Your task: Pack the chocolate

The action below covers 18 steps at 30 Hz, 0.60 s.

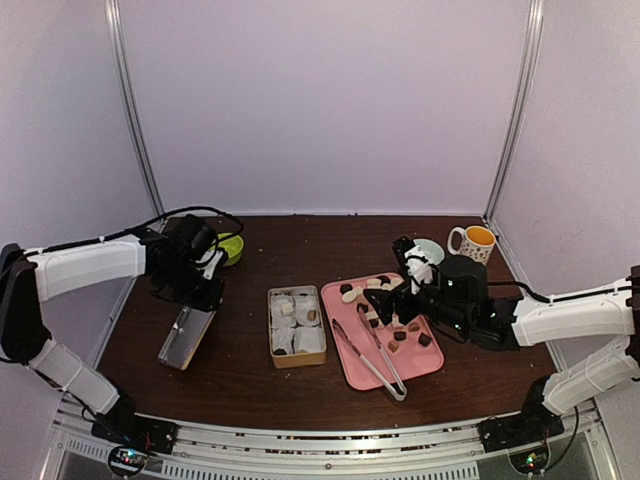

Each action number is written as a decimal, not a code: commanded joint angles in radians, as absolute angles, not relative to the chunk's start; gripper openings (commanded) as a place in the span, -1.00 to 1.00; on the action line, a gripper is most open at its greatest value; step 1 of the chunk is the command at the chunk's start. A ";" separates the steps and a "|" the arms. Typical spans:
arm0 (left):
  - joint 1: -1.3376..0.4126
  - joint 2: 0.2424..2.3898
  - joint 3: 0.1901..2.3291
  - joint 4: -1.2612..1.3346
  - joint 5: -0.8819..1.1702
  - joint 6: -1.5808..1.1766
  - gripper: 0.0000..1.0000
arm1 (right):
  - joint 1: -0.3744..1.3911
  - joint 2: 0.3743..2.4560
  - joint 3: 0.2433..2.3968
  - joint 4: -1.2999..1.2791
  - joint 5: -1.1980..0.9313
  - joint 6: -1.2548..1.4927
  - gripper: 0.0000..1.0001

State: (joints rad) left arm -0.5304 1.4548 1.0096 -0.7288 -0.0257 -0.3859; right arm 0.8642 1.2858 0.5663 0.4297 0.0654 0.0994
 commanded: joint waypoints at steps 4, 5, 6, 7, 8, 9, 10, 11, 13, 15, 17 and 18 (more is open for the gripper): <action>-0.533 1.248 1.103 -0.711 0.276 -0.469 -1.00 | 0.861 1.280 0.588 0.428 0.048 0.093 1.00; -0.534 1.221 1.111 -0.699 0.311 -0.484 -1.00 | 0.862 1.278 0.588 0.429 0.046 0.094 1.00; -0.534 1.197 1.114 -0.683 0.348 -0.502 -1.00 | 0.862 1.275 0.584 0.431 0.040 0.094 1.00; -0.533 1.173 1.115 -0.659 0.385 -0.520 -1.00 | 0.863 1.273 0.582 0.435 0.034 0.095 1.00; -0.534 1.148 1.117 -0.637 0.425 -0.540 -1.00 | 0.862 1.268 0.581 0.436 0.023 0.096 1.00; -0.533 1.135 1.118 -0.610 0.465 -0.561 -1.00 | 0.862 1.264 0.579 0.437 0.017 0.097 1.00; -0.533 1.122 1.118 -0.577 0.510 -0.582 -1.00 | 0.862 1.258 0.577 0.436 0.000 0.097 1.00; -0.534 1.113 1.114 -0.537 0.562 -0.608 -1.00 | 0.862 1.251 0.576 0.436 -0.020 0.097 0.99; -0.534 1.092 1.090 -0.405 0.671 -0.680 -1.00 | 0.862 1.228 0.571 0.444 -0.080 0.104 0.99; -0.534 1.075 1.057 -0.216 0.756 -0.772 -1.00 | 0.862 1.204 0.581 0.440 -0.175 0.120 0.99; -0.543 1.070 1.043 -0.087 0.801 -0.856 -1.00 | 0.863 1.190 0.618 0.414 -0.272 0.164 0.98; -0.551 1.075 1.047 -0.047 0.817 -0.886 -1.00 | 0.863 1.187 0.643 0.401 -0.309 0.204 0.96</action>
State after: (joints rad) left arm -0.5335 1.0866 1.0618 -0.4046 0.6258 -0.6945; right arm 0.8642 1.2259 0.5686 0.4248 -0.1116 0.1154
